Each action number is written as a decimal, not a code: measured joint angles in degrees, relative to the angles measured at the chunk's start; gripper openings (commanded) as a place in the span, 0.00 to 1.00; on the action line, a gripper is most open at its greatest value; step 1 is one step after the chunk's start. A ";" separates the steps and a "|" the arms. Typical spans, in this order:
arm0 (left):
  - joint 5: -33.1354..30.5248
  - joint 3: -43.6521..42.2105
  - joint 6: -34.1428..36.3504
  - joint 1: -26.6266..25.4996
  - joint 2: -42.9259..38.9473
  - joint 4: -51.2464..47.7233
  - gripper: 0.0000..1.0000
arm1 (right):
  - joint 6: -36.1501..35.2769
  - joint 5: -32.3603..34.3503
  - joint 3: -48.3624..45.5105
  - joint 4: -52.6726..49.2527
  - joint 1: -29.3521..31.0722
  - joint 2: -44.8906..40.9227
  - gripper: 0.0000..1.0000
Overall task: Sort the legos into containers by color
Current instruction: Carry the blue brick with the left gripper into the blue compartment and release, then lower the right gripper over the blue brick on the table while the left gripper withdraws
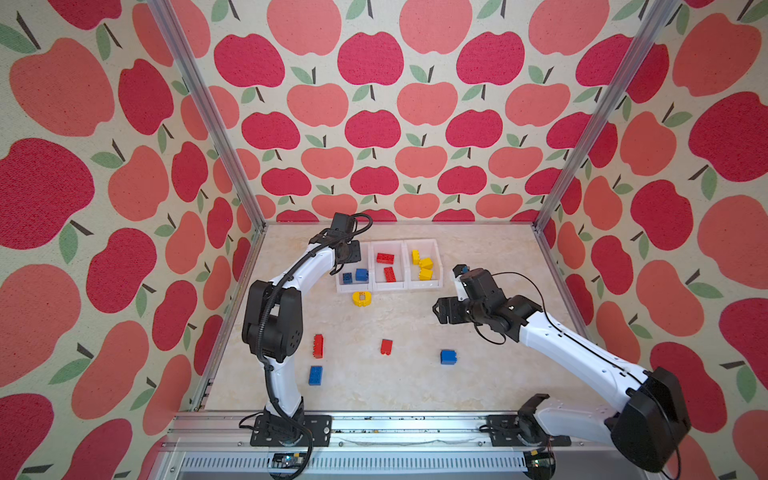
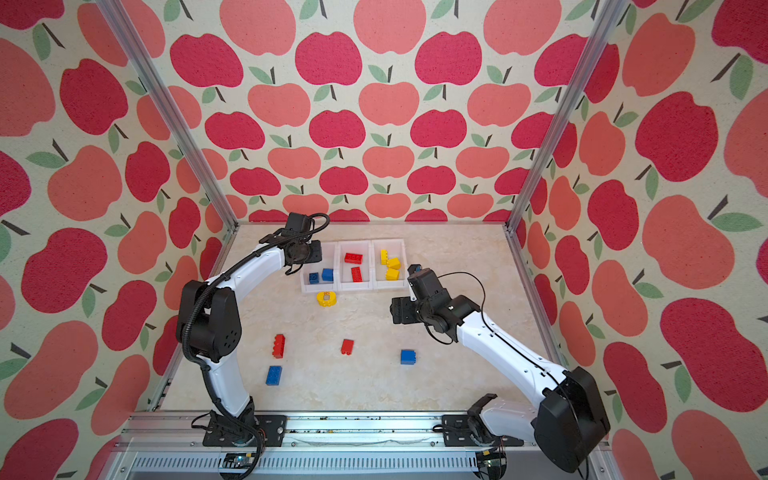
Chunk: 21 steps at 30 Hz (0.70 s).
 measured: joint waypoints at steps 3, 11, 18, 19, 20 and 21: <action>-0.26 1.77 0.31 0.17 2.84 0.28 0.28 | 0.00 0.13 -0.35 -0.42 0.00 -0.50 0.86; -1.14 3.43 0.66 0.50 6.08 0.28 0.46 | 0.00 0.39 -0.68 -0.96 -0.31 -1.22 0.86; -1.53 3.98 0.52 0.55 6.05 0.48 0.52 | 0.00 0.46 -1.36 -1.05 -0.63 -1.44 0.86; -1.51 3.98 0.52 0.55 6.05 0.46 0.53 | 0.00 0.46 -1.38 -1.16 -0.63 -1.44 0.87; -1.51 3.98 0.52 0.52 6.05 0.48 0.54 | 0.00 0.46 -1.40 -1.18 -0.66 -1.44 0.86; -1.51 3.98 0.52 0.48 5.99 0.48 0.55 | 0.00 0.46 -1.40 -1.16 -0.63 -1.44 0.87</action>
